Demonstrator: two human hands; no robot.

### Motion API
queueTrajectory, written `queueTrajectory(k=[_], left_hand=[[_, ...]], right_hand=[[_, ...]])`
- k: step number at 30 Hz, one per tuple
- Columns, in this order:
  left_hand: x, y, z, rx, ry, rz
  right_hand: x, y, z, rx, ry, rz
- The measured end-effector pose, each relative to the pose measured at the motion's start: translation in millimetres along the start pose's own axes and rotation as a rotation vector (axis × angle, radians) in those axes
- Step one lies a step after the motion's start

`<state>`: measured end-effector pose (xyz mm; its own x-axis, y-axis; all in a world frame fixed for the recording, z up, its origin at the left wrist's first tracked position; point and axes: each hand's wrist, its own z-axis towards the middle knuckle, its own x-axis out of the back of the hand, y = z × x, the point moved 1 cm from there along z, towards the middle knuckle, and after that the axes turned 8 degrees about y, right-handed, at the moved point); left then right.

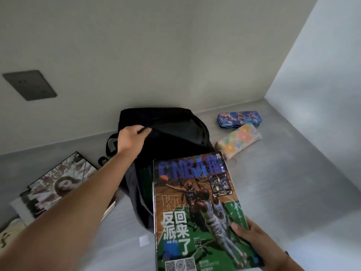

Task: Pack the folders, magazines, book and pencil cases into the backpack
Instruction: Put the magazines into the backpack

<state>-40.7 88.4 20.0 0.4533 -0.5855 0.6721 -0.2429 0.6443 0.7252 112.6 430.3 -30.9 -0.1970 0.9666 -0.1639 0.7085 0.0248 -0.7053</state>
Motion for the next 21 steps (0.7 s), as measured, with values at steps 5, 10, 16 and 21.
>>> queueTrajectory(k=[5, 10, 16, 21], left_hand=[[11.0, 2.1, -4.8, -0.035, -0.081, -0.034], [13.3, -6.7, -10.8, -0.066, -0.105, -0.049], [4.7, -18.0, -16.0, -0.061, -0.153, -0.052], [-0.3, -23.7, -13.0, -0.044, -0.163, -0.062]], right_hand=[[-34.1, -1.2, 20.2, -0.022, -0.004, 0.109], [-54.9, -28.9, 61.5, -0.078, -0.066, 0.094], [-63.6, -74.9, 122.9, -0.009, 0.053, -0.247], [-68.5, -89.2, 151.2, 0.068, 0.189, -0.179]])
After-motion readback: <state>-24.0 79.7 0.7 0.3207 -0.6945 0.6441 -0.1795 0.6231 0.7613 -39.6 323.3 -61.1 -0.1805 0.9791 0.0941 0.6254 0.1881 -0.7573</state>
